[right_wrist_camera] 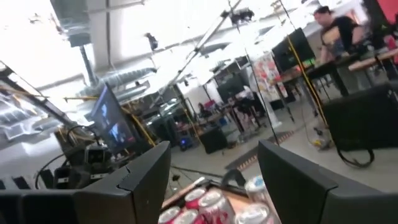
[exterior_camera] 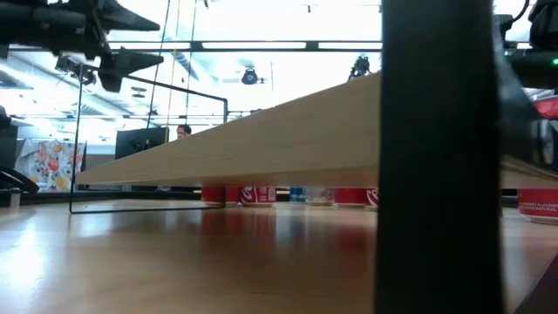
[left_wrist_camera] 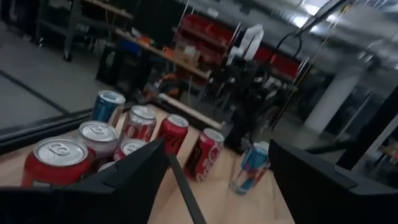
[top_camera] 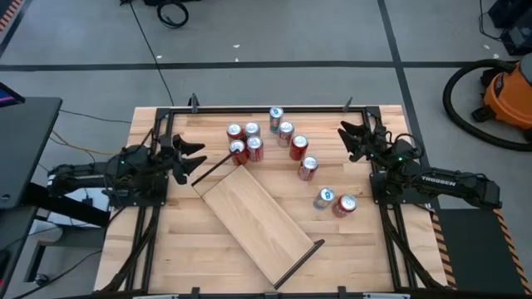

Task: Place canned beverage on shelf
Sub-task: Put the top orange soda can on the shelf

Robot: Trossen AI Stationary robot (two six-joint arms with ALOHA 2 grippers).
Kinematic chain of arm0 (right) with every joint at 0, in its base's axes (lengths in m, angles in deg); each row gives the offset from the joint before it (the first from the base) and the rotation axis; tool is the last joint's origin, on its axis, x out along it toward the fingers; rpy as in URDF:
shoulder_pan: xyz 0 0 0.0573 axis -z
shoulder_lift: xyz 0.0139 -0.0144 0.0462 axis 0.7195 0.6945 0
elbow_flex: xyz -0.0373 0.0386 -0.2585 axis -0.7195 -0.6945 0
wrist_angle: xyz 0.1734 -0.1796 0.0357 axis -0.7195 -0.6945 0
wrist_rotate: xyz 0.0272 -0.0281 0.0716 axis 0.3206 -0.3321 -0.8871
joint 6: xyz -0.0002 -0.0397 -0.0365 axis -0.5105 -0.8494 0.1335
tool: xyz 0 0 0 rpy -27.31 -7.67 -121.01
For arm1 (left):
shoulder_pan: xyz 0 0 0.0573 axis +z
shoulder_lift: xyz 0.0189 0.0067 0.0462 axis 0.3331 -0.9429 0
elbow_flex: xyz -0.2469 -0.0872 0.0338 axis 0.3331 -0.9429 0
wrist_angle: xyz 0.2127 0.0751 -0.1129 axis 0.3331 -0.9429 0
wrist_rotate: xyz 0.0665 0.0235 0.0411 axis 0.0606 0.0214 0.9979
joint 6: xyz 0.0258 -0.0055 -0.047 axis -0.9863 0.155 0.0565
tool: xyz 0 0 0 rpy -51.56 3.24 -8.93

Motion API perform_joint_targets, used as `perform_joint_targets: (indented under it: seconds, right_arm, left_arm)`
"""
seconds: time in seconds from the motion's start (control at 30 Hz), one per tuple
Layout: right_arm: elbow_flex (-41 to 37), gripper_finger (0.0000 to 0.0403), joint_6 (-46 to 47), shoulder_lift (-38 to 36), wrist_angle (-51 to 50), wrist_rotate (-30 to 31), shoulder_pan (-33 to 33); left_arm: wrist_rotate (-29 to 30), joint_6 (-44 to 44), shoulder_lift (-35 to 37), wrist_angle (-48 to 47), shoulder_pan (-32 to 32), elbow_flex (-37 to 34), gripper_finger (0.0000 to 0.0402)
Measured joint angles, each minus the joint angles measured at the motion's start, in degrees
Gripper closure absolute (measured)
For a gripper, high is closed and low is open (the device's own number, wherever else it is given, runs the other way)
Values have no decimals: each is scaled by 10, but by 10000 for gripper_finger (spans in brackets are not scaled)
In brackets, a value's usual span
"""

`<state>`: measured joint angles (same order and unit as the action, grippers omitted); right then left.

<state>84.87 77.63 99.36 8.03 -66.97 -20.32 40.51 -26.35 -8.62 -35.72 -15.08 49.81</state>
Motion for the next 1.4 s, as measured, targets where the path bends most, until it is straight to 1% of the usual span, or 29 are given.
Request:
perform_joint_targets:
  seconds: [0.1,0.27,0.37,0.53,0.7,0.8,0.9,1.0,1.1,1.27,1.4]
  right_arm:
    - [28,151,-17,1,0,-17,0]
    - [75,151,-50,10,-4,-3,0]
    - [79,151,-50,17,-9,-3,-9]
    - [79,151,-67,29,-8,31,-24]
    - [83,151,-79,29,-5,28,-35]
    - [83,151,-85,29,-8,18,-41]
    - [83,151,-86,30,-9,16,-45]
    - [84,151,-93,40,-10,16,-49]
    - [84,151,-100,55,-10,16,-50]
    - [84,151,-100,82,-10,16,-51]
    - [84,151,-100,95,-11,16,-67]
  left_arm:
    - [1,-11,-61,-57,0,64,104]
    - [2,-14,-163,-157,6,170,104]
    - [1,-11,-220,-210,8,232,104]
    - [0,0,-308,-294,9,338,104]
    - [-1,11,-391,-376,18,452,104]
    - [-1,-16,-441,-413,29,514,104]
    - [-2,-54,-490,-419,41,551,104]
    - [-38,-91,-545,-419,58,577,104]
    - [-73,-120,-595,-419,75,592,104]
    - [-106,-169,-668,-420,94,608,104]
    - [-122,-190,-707,-421,97,622,104]
